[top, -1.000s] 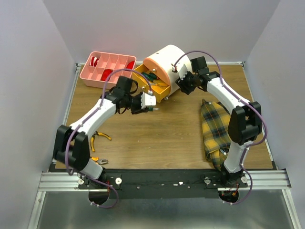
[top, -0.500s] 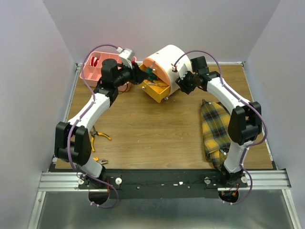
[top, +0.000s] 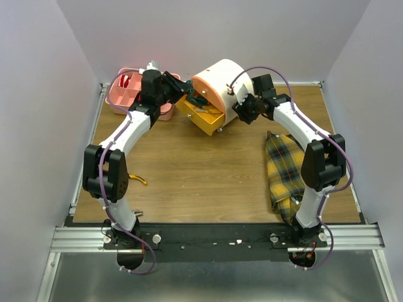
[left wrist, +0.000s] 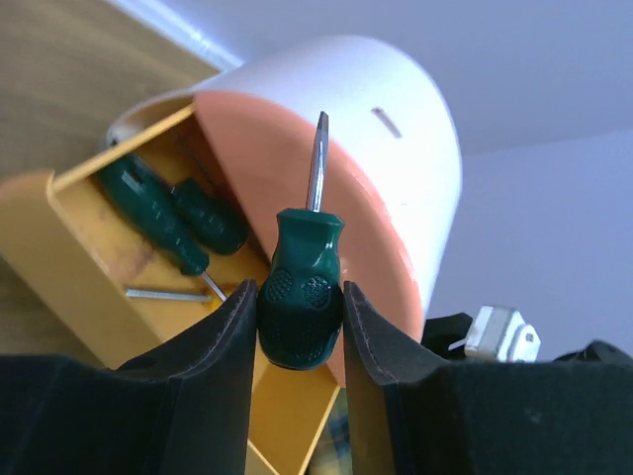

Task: Sort the tools into containers

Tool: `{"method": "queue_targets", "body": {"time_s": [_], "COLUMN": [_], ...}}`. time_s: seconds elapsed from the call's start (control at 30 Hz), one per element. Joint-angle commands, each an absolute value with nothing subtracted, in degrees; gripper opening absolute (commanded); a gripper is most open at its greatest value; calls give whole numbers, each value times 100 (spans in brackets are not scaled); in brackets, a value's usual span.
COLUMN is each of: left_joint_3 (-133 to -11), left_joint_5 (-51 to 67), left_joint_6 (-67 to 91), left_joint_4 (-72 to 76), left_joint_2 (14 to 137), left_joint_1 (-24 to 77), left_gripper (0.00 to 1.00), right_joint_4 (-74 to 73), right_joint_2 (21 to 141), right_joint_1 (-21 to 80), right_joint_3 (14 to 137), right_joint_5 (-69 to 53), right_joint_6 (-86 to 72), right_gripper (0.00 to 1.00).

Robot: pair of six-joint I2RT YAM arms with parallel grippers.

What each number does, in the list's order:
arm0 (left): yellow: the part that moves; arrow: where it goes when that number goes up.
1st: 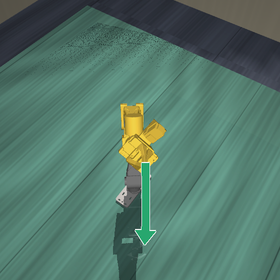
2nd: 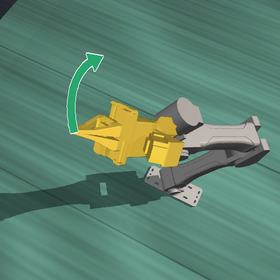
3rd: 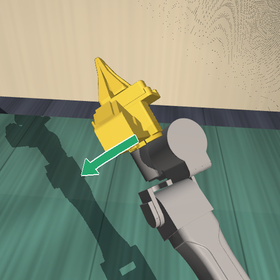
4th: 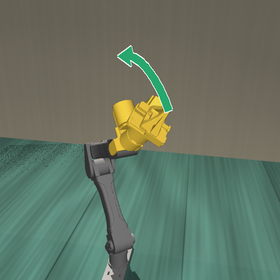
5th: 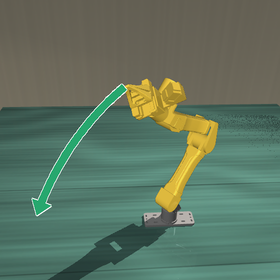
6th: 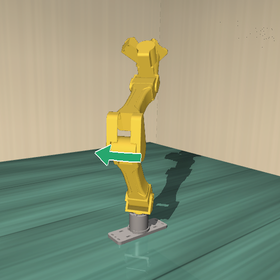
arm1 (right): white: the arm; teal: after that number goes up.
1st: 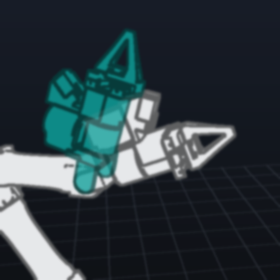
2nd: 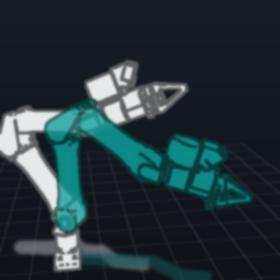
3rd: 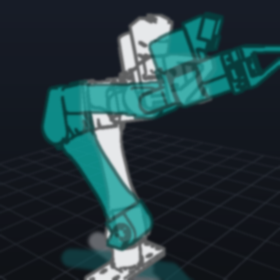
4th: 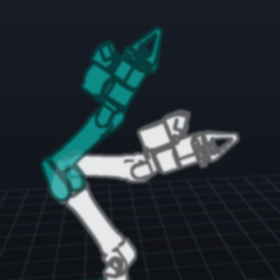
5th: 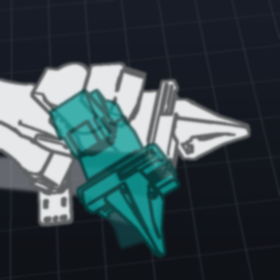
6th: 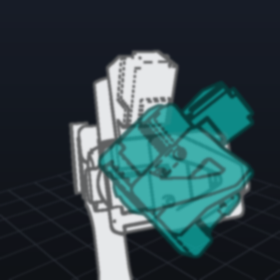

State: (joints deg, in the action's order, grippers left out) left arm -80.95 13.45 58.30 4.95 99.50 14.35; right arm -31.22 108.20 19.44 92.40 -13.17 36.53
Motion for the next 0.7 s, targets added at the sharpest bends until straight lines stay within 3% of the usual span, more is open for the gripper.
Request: {"method": "queue_targets", "body": {"time_s": [0.0, 0.07, 0.17, 0.2, 0.33, 0.5, 0.67], "left_joint_3": [-8262, -8227, -8279, -8332, -8639, -8816, -8237], "left_joint_5": [703, 677, 685, 703, 1037, 923, 958], "left_joint_6": [7329, 7531, 7743, 7726, 7068, 6269, 4424], "left_joint_4": [-791, -948, -1054, -1063, -739, -598, -439], "left_joint_2": [10064, 10037, 10019, 10011, 9976, 9687, 9291], "left_joint_1": [1599, 1670, 1731, 1749, 1784, 1688, 1398], "left_gripper": [17, 19, 37, 49, 73, 80, 73], "right_joint_4": [-3094, -3094, -3094, -3094, -3348, -3577, -2989], "right_joint_2": [10776, 10758, 10714, 10696, 10468, 10169, 10449], "right_joint_1": [1978, 1978, 1978, 1978, 1969, 1969, 1662], "right_joint_3": [9316, 9308, 9334, 9377, 9843, 10694, 11310], "right_joint_5": [-1195, -1178, -1160, -1151, -1598, -2135, -2040], "right_joint_6": [3709, 3709, 3718, 3718, 3622, 3419, 2612], "right_gripper": [53, 53, 53, 53, 53, 54, 53]}}
